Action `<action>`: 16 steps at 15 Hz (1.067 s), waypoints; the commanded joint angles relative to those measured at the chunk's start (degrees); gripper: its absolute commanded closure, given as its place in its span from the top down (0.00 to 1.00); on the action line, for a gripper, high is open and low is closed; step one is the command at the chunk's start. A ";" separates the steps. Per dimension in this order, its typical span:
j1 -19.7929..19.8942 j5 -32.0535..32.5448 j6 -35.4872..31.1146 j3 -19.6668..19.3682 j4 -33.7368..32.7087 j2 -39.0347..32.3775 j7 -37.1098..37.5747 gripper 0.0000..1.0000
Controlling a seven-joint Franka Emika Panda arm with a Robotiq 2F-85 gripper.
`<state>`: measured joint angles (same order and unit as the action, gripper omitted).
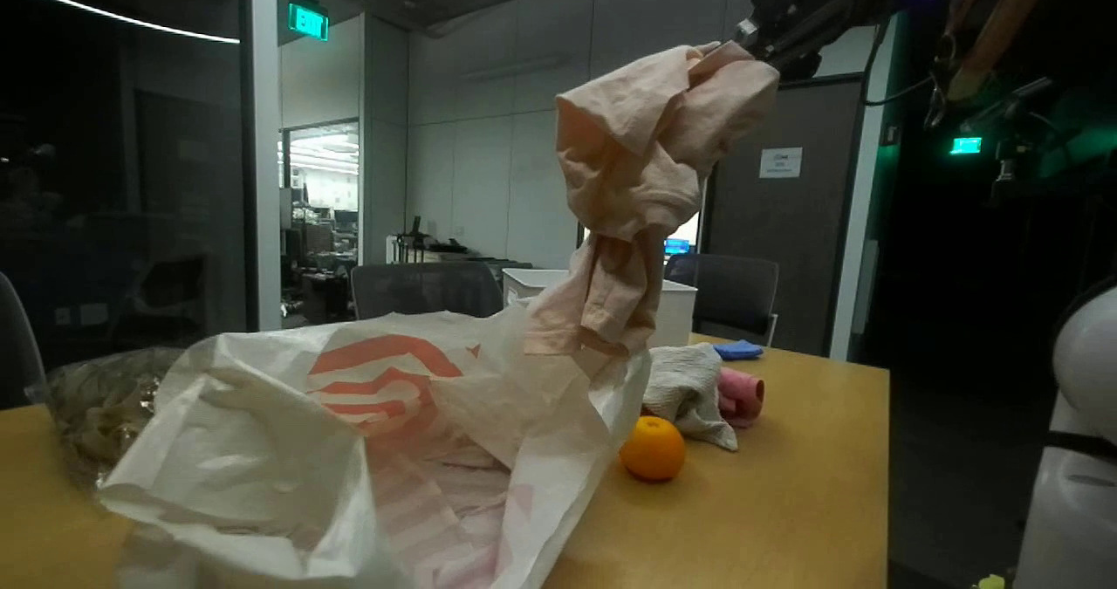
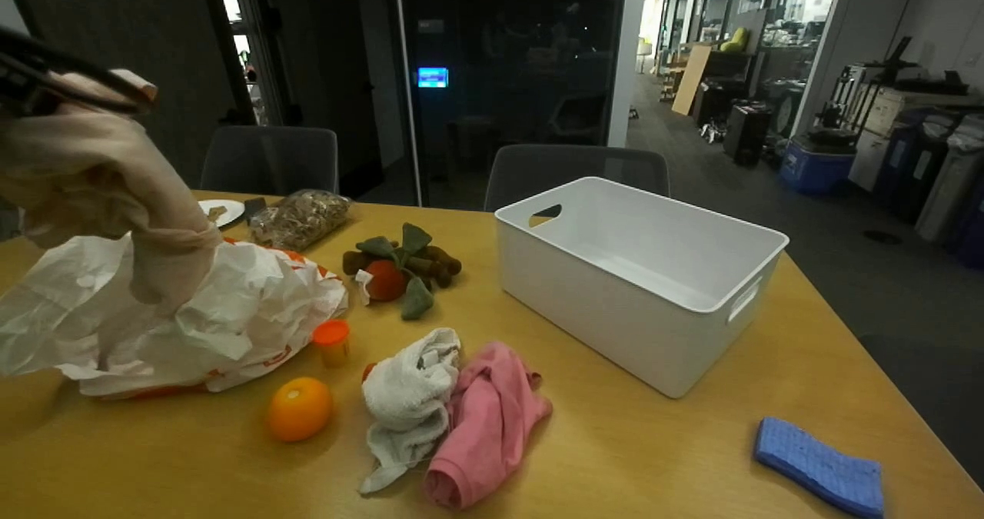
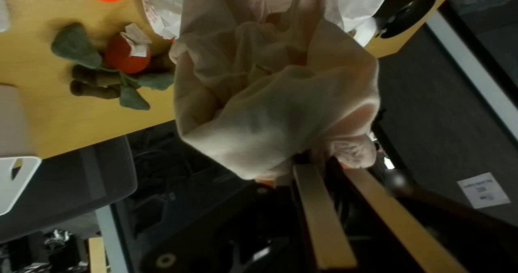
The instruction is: Take the clothes out of the plastic bag and place them on the table
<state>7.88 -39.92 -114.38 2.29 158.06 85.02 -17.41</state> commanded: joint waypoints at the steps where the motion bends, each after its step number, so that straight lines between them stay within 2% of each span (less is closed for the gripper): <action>1: 4.75 2.34 -5.29 3.28 0.03 0.25 2.98 0.04; 3: 6.70 3.94 -5.62 5.39 0.08 2.32 5.40 0.04; 4: 2.98 8.16 -10.54 5.53 0.05 -0.24 7.87 0.04; 5: 3.07 11.00 -11.88 6.04 0.06 -0.25 8.92 0.04; 6: 6.56 11.46 -9.80 7.55 0.10 2.03 8.76 0.04; 7: 8.50 9.09 -20.09 9.71 0.09 -9.22 2.54 0.04; 10: 11.00 11.95 -29.86 13.10 -0.80 -17.16 2.64 0.05; 14: 21.38 15.63 -41.59 21.49 -4.30 -31.01 5.53 0.05; 15: 20.67 24.88 -45.28 20.18 -4.69 -35.27 11.93 0.05; 16: 24.51 28.48 -45.18 22.42 -5.14 -36.42 14.43 0.05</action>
<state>26.42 -22.60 -154.39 21.71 157.06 57.45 -11.29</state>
